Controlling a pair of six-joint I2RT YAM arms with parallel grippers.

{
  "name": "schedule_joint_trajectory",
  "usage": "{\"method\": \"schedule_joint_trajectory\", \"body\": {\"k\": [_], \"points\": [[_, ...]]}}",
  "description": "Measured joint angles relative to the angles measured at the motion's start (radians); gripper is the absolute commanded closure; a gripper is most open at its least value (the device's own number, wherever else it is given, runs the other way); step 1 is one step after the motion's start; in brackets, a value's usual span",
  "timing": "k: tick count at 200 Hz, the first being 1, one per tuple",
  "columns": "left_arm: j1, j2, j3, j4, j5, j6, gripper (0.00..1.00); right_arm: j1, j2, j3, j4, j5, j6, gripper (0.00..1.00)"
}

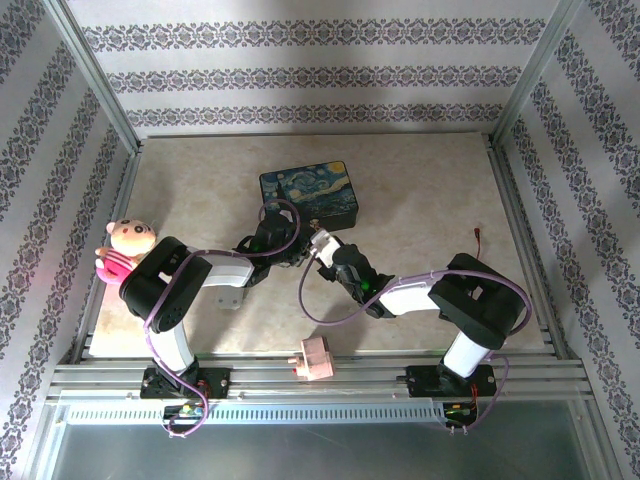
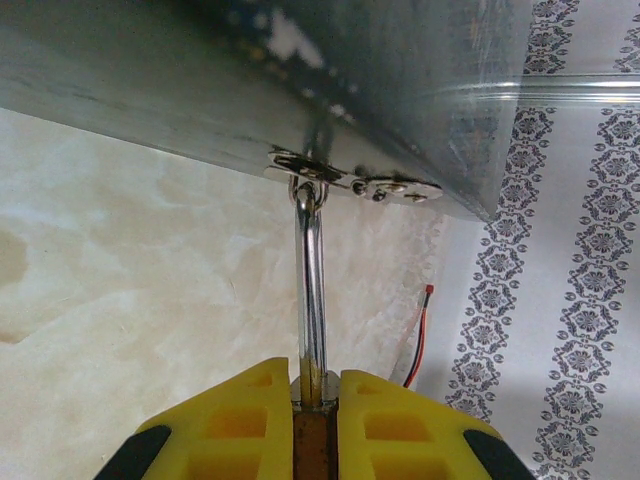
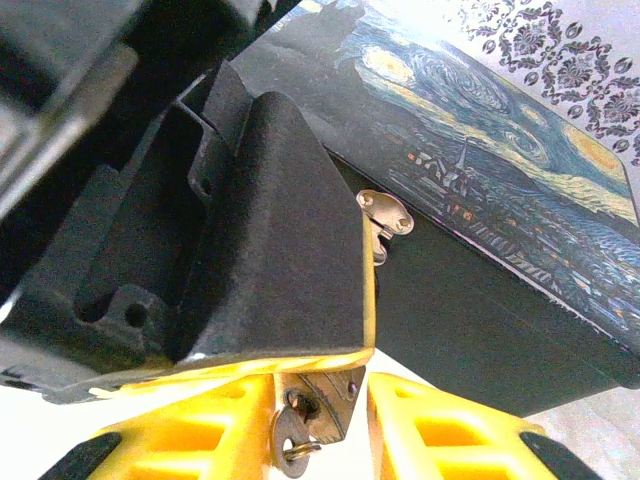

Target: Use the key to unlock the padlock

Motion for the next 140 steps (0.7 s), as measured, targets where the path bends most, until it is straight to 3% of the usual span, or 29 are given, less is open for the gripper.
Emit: {"method": "schedule_joint_trajectory", "body": {"k": [140], "points": [[0.0, 0.0, 0.0, -0.001, 0.0, 0.003, 0.95, 0.0, 0.0, -0.022, -0.028, 0.0, -0.015, 0.76]]}}
